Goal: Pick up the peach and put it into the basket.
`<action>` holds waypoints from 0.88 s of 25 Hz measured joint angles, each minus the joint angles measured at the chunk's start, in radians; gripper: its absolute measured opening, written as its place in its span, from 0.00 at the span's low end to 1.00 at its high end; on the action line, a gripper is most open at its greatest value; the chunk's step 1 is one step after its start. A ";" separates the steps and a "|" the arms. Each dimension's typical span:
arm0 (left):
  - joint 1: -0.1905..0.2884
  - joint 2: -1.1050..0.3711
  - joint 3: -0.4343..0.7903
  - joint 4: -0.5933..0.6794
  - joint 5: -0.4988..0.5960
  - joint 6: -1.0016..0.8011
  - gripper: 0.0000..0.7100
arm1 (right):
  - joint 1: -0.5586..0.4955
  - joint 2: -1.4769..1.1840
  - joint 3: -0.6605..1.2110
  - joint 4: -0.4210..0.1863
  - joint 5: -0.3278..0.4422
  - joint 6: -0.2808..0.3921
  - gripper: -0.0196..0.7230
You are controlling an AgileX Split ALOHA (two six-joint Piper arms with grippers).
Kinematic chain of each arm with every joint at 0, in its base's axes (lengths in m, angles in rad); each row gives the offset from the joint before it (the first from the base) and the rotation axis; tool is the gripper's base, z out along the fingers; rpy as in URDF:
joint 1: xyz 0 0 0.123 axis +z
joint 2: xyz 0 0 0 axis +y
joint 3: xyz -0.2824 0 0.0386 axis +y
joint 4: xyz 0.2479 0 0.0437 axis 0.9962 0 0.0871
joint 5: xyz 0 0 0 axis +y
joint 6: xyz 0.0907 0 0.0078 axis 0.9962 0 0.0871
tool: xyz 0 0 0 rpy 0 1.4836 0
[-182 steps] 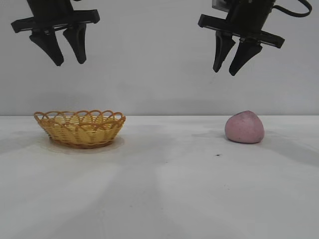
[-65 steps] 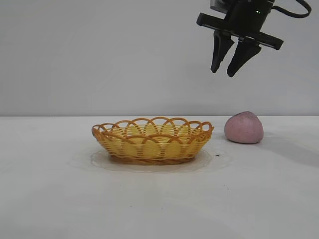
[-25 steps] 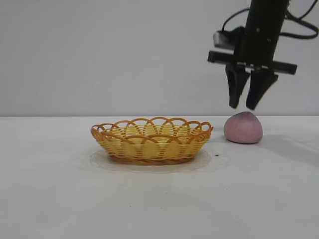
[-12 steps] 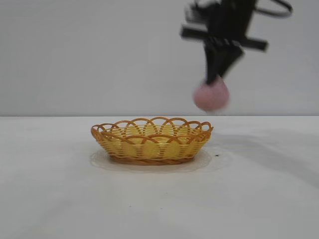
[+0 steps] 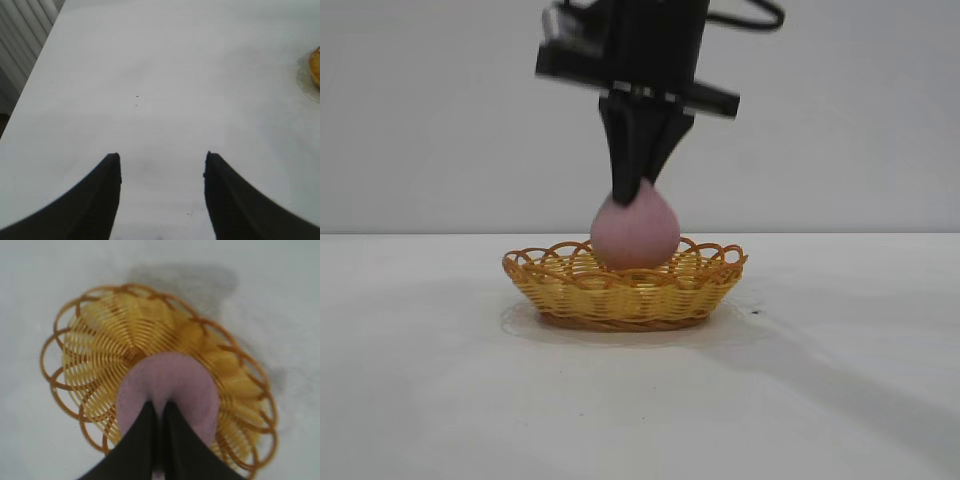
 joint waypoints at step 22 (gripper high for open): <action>0.000 0.000 0.000 -0.079 0.000 0.062 0.54 | -0.352 -0.173 0.024 -0.018 0.000 0.003 0.64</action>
